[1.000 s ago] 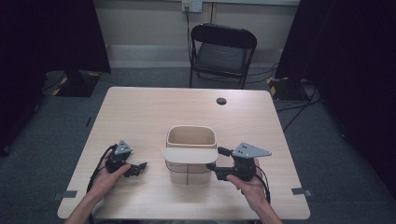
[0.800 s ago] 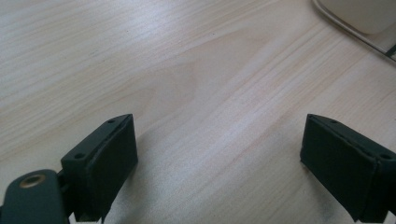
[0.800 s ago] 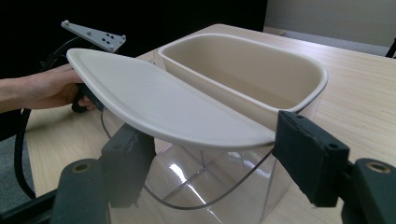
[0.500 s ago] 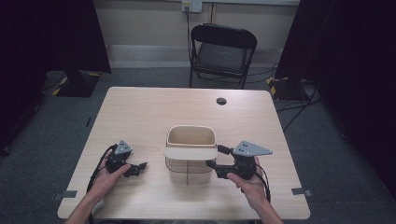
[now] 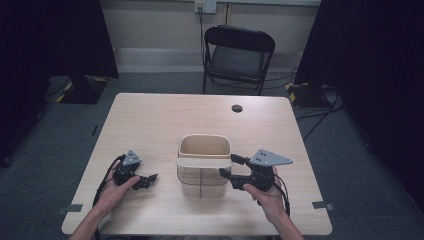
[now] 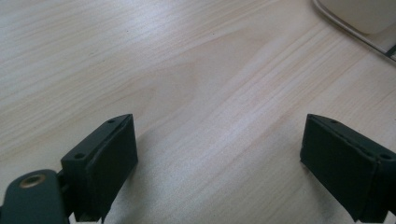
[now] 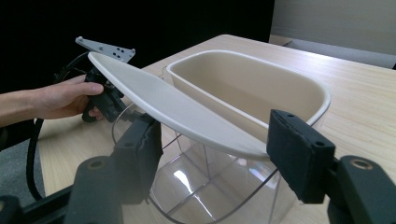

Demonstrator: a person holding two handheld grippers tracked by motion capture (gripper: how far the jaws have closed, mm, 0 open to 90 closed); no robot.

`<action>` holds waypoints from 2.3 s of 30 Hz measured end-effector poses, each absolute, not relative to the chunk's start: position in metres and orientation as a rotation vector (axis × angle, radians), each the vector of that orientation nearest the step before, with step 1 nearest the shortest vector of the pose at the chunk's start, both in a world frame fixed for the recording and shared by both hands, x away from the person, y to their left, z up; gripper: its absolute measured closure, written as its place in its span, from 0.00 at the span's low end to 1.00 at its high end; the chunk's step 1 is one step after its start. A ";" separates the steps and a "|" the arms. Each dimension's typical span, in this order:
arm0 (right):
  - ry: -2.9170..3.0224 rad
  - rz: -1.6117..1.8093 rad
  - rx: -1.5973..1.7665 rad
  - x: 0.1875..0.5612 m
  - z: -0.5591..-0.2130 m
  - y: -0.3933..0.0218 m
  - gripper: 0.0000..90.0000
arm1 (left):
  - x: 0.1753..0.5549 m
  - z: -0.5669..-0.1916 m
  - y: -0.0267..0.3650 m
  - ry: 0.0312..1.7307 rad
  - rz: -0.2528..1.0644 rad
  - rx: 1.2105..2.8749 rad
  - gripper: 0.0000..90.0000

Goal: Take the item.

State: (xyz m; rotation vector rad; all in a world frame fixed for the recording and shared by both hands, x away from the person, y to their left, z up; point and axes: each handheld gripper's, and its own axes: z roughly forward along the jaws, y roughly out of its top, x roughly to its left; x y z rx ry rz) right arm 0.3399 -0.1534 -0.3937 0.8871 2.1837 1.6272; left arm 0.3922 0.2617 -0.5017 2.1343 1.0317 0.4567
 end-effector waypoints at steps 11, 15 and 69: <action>2.183 1.636 0.908 0.341 -0.391 -0.153 0.43 | 0.392 -0.502 0.262 1.030 0.456 2.135 0.11; 2.184 1.635 0.910 0.341 -0.391 -0.154 0.43 | 0.392 -0.502 0.262 1.035 0.452 2.131 0.11; 2.207 1.670 0.891 0.356 -0.379 -0.153 0.56 | 0.392 -0.502 0.262 1.032 0.457 2.134 0.11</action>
